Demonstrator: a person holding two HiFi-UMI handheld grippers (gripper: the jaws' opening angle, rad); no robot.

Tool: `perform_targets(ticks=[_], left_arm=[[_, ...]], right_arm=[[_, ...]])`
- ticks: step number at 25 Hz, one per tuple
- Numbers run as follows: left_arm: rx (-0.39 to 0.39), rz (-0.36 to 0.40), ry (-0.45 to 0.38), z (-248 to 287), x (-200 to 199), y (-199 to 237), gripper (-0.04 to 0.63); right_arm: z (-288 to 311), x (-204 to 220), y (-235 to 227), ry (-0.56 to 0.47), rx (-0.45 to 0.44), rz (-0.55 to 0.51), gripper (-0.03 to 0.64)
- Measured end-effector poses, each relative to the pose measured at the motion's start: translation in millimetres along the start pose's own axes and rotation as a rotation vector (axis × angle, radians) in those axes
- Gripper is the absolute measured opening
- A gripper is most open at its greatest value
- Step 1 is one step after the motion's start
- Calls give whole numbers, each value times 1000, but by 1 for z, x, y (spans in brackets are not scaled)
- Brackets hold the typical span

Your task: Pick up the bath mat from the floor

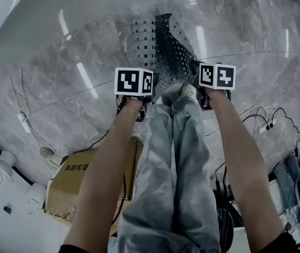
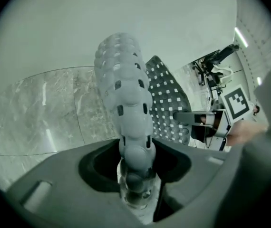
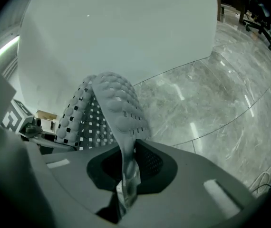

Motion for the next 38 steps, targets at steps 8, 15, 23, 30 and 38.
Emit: perform_targets(ticks=[8,15,23,30,38], left_arm=[[-61,28,-36,-53,25,-19,186],[-12,21,-39,-78,55,-48,171],[24,4,-83,-98,69,-64,153],[41,68,-140,-161,79,-93,147],[46,37,-251,-251,79,-116,138]], right_arm=[[-25,52,51,85,-77,-23,23],[-56,86,81,89,-158,-20,21],[-90,86,108,41,-217,14,21],[-150,78,148,-28,-245,13,21],[-216,59,203,-87,-262,-41,21]])
Point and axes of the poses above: the fingertips, and each gripper's own axes: z forward along the fingers, y to its left, x out of its underside, the point moved 2 cm from there along -z, backward along the fingers, and after that the axes turned 2 degrees about y, right-handed, at the moved point
